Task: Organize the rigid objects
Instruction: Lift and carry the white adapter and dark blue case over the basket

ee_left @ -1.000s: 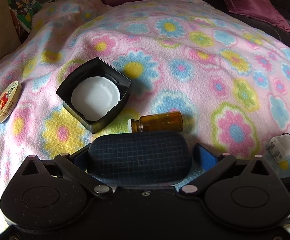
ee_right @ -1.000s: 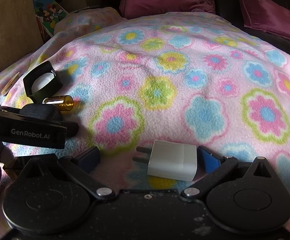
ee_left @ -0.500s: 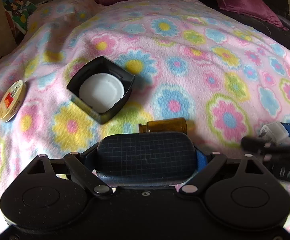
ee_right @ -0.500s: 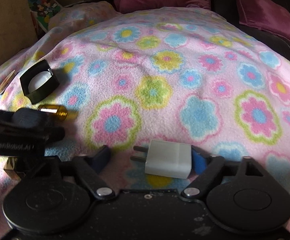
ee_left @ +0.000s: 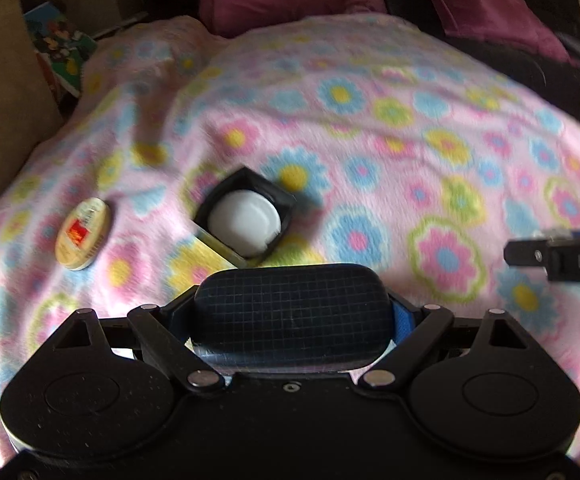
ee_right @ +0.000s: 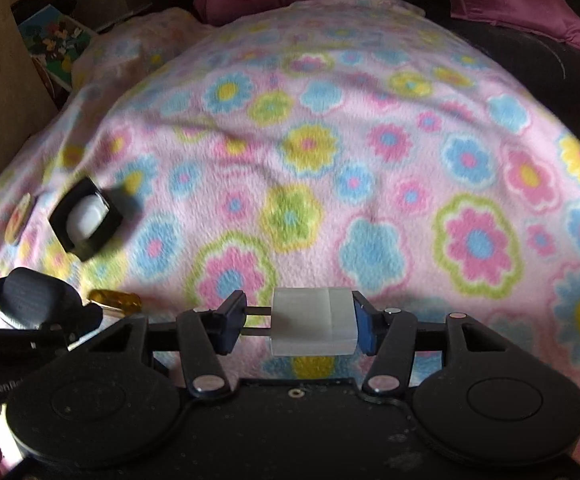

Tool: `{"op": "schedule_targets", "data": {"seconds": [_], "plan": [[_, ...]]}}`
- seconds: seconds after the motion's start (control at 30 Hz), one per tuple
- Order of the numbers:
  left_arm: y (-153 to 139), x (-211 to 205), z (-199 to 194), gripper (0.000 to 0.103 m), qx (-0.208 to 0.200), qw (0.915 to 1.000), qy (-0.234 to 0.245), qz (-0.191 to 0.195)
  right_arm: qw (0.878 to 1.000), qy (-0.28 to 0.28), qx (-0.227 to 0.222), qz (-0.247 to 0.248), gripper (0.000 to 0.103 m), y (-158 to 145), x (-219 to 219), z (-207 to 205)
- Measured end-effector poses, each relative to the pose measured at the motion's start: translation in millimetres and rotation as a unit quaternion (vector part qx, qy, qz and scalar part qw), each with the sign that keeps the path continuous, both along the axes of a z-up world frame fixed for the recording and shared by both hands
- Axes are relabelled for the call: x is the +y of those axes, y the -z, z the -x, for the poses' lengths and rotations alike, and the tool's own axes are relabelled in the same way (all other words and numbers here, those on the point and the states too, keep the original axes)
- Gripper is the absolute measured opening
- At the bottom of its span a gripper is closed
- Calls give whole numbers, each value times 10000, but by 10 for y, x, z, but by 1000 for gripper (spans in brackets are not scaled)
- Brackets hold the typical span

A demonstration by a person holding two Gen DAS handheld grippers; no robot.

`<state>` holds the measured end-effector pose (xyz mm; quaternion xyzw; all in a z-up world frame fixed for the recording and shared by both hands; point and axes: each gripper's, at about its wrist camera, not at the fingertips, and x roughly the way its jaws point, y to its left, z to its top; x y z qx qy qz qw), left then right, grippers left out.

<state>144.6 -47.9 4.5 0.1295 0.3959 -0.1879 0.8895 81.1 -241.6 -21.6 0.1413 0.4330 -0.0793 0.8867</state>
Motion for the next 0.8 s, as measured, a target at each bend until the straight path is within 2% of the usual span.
{"op": "schedule_targets", "data": {"seconds": [0.2, 0.33, 0.43, 0.57, 0.8], "plan": [[-543, 191, 250, 85, -126, 9990, -203, 383, 9979, -388, -514, -96, 55, -461, 79, 379], [-833, 312, 590, 85, -97, 9985, -425, 317, 9935, -514, -936, -391, 55, -749, 130, 843], [-974, 419, 972, 85, -296, 9983, -405, 280, 9894, -581, -1225, -513, 55, -906, 194, 1238], [-1003, 541, 1469, 85, -261, 9983, -402, 328, 9857, -623, -1520, -387, 55, -1027, 322, 1830], [-774, 667, 2078, 85, 244, 9969, -629, 410, 9841, -790, -1592, -18, 55, -1075, 579, 2632]]}}
